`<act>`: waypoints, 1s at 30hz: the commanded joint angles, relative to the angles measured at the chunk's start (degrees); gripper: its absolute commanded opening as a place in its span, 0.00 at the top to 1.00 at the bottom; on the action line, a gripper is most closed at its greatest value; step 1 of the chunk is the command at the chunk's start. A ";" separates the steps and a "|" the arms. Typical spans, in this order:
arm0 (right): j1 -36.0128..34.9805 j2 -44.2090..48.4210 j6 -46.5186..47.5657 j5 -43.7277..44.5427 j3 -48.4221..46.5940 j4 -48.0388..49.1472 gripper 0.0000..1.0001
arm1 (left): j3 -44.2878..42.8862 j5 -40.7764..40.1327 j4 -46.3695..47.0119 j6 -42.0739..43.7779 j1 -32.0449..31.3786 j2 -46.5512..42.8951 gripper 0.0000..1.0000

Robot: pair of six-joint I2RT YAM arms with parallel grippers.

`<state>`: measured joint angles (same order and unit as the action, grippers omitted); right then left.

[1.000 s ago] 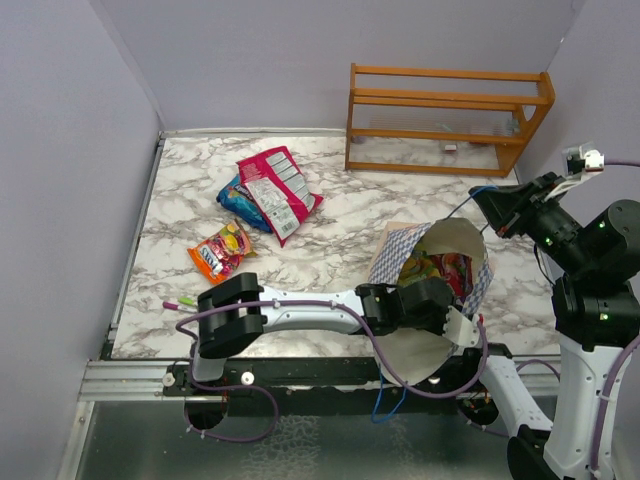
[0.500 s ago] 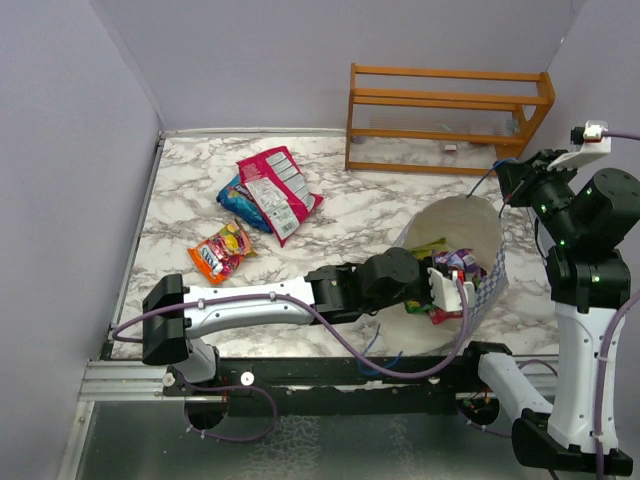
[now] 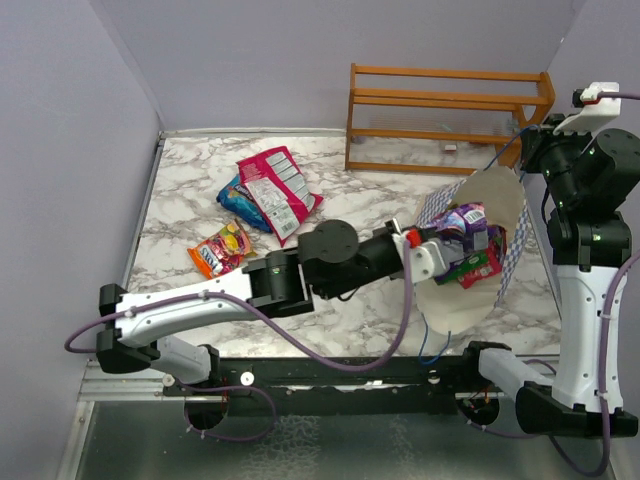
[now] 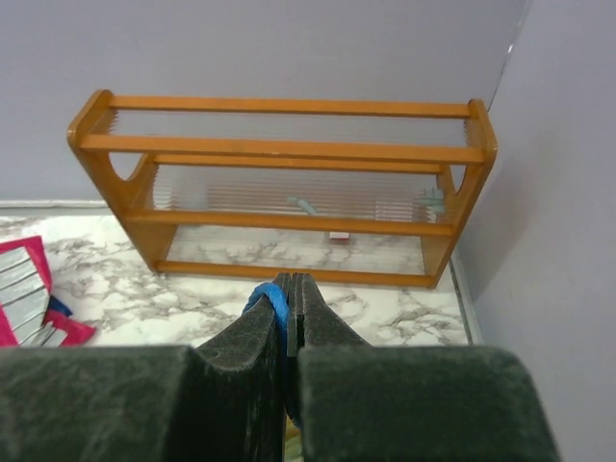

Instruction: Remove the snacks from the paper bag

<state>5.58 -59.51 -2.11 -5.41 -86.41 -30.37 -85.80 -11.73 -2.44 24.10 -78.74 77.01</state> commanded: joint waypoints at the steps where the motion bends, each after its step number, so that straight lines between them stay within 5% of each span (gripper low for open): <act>1: -0.10 6.86 -2.45 -5.64 4.42 6.36 0.99 | 4.02 -5.82 2.18 -3.25 0.86 -6.92 1.00; 11: -0.12 20.28 -12.18 -31.92 25.18 3.59 0.98 | 24.00 -18.33 -4.35 -19.73 6.54 -20.32 1.00; 23: -0.11 21.71 -10.80 -33.66 23.14 -0.75 0.98 | 32.53 -26.22 -14.54 -28.10 16.55 -30.37 1.00; 30: -0.14 20.87 -10.73 -33.42 20.68 -2.28 0.98 | 33.64 -29.95 -13.89 -25.21 32.15 -27.45 1.00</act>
<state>5.63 -38.33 -13.23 -37.80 -62.81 -31.51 -52.95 -36.80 -18.46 -1.85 -55.48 48.10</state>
